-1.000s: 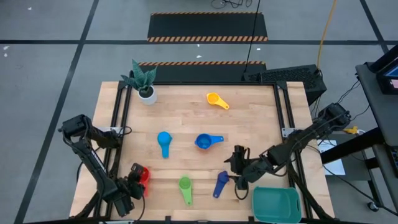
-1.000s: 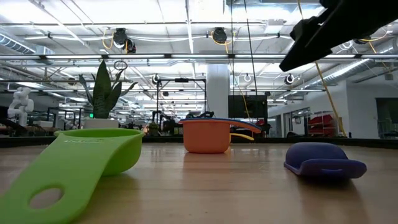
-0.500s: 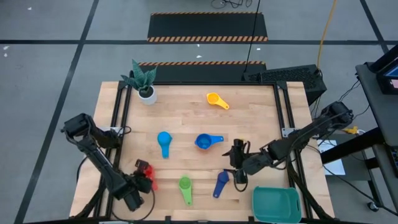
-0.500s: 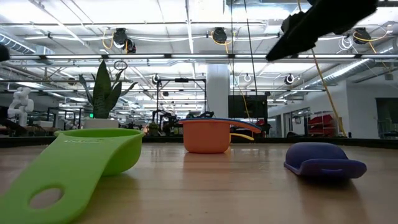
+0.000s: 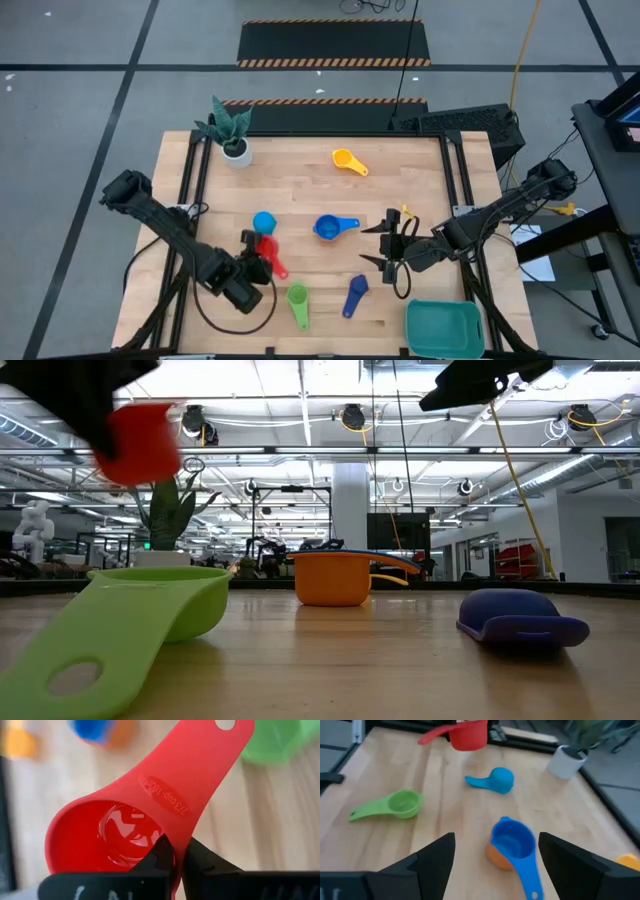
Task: Nest measuring cups in basket
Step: Stack the orange measuring cup on top of the blue measuring cup
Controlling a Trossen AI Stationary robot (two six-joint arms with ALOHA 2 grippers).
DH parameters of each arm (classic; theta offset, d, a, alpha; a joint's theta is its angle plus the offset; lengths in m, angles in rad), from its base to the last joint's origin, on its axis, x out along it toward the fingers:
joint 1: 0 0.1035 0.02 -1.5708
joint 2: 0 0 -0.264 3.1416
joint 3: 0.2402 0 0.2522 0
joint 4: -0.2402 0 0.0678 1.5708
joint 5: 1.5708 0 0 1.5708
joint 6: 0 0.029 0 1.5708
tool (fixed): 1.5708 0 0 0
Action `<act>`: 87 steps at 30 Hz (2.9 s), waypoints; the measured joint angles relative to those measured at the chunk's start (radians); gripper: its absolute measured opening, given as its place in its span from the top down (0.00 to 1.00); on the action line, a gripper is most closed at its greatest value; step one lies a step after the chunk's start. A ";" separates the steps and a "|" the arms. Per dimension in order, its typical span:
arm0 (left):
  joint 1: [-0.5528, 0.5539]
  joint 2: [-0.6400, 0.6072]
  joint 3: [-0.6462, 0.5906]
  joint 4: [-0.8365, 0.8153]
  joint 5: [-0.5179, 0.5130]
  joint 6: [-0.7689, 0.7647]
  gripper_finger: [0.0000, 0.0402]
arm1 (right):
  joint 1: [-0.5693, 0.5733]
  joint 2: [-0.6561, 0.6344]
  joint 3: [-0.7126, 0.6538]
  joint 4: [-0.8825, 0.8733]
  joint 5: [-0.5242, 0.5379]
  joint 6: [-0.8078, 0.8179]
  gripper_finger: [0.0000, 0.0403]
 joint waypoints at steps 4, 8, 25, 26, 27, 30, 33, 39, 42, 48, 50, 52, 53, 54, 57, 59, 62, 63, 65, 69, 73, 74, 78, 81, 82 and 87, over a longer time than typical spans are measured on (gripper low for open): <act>0.063 -0.024 0.059 0.003 -0.095 0.079 0.97 | -0.003 0.000 0.000 0.011 0.082 -0.023 0.31; 0.167 -0.030 0.088 0.010 -0.106 0.092 0.97 | -0.004 0.000 0.000 0.072 0.169 0.038 0.31; 0.393 -0.030 0.087 0.217 -0.077 0.037 0.97 | -0.004 0.049 0.000 0.186 0.225 0.088 0.31; 0.394 -0.030 0.087 0.230 -0.072 0.042 0.98 | -0.004 0.061 0.000 0.201 0.234 0.076 0.31; 0.394 -0.030 0.087 0.242 -0.066 0.046 0.98 | -0.004 0.075 0.000 0.227 0.248 0.059 0.31; 0.394 -0.030 0.087 0.260 -0.051 0.060 0.97 | -0.004 0.116 0.000 0.323 0.309 -0.002 0.31; 0.394 -0.030 0.087 0.275 -0.051 0.071 0.96 | -0.004 0.146 0.000 0.430 0.320 -0.042 0.31; 0.394 -0.030 0.087 0.299 -0.051 0.074 0.98 | -0.004 0.161 0.000 0.513 0.265 -0.053 0.31; 0.394 -0.030 0.086 0.336 -0.050 0.091 0.96 | -0.004 0.160 0.000 0.531 0.264 -0.040 0.31; 0.394 -0.008 0.086 0.473 0.012 0.136 0.98 | -0.010 0.161 0.000 0.532 0.274 -0.059 0.31; 0.394 0.013 0.086 0.501 0.052 0.156 0.97 | -0.010 0.161 0.000 0.531 0.294 -0.095 0.31; 0.399 0.035 0.086 0.515 0.089 0.159 0.96 | -0.010 0.161 0.000 0.529 0.295 -0.137 0.31; 0.403 0.048 0.086 0.524 0.099 0.160 0.96 | -0.010 0.161 0.000 0.521 0.295 -0.150 0.31; 0.409 0.060 0.086 0.535 0.107 0.159 0.96 | -0.010 0.161 0.000 0.511 0.295 -0.162 0.31; 0.434 0.089 0.086 0.546 0.126 0.159 0.98 | -0.012 0.161 0.000 0.476 0.295 -0.176 0.31; 0.449 0.095 0.086 0.559 0.136 0.153 0.98 | -0.015 0.161 0.000 0.446 0.295 -0.180 0.31; 0.463 0.095 0.086 0.559 0.139 0.119 0.96 | -0.019 0.161 0.000 0.423 0.295 -0.183 0.31; 0.465 0.095 0.086 0.558 0.140 0.109 0.96 | -0.022 0.161 0.000 0.420 0.295 -0.183 0.31; 0.466 0.095 0.086 0.560 0.140 0.100 0.96 | -0.030 0.161 0.000 0.408 0.295 -0.183 0.31; 0.465 0.099 0.086 0.578 0.164 0.107 0.98 | -0.054 0.172 0.000 0.387 0.297 -0.184 0.31; 0.465 0.112 0.086 0.585 0.180 0.107 0.95 | -0.063 0.216 -0.001 0.402 0.297 -0.222 0.31; 0.465 0.111 0.086 0.589 0.184 0.107 0.95 | -0.063 0.229 -0.001 0.418 0.301 -0.235 0.31; 0.462 0.110 0.086 0.590 0.188 0.106 0.98 | -0.063 0.270 -0.001 0.511 0.349 -0.313 0.31; 0.459 0.110 0.086 0.591 0.189 0.107 0.97 | -0.063 0.280 -0.001 0.555 0.347 -0.352 0.31; 0.459 0.110 0.086 0.590 0.194 0.109 0.96 | -0.063 0.279 -0.001 0.561 0.347 -0.353 0.31; 0.458 0.110 0.086 0.591 0.209 0.111 0.95 | -0.063 0.275 -0.001 0.565 0.346 -0.355 0.33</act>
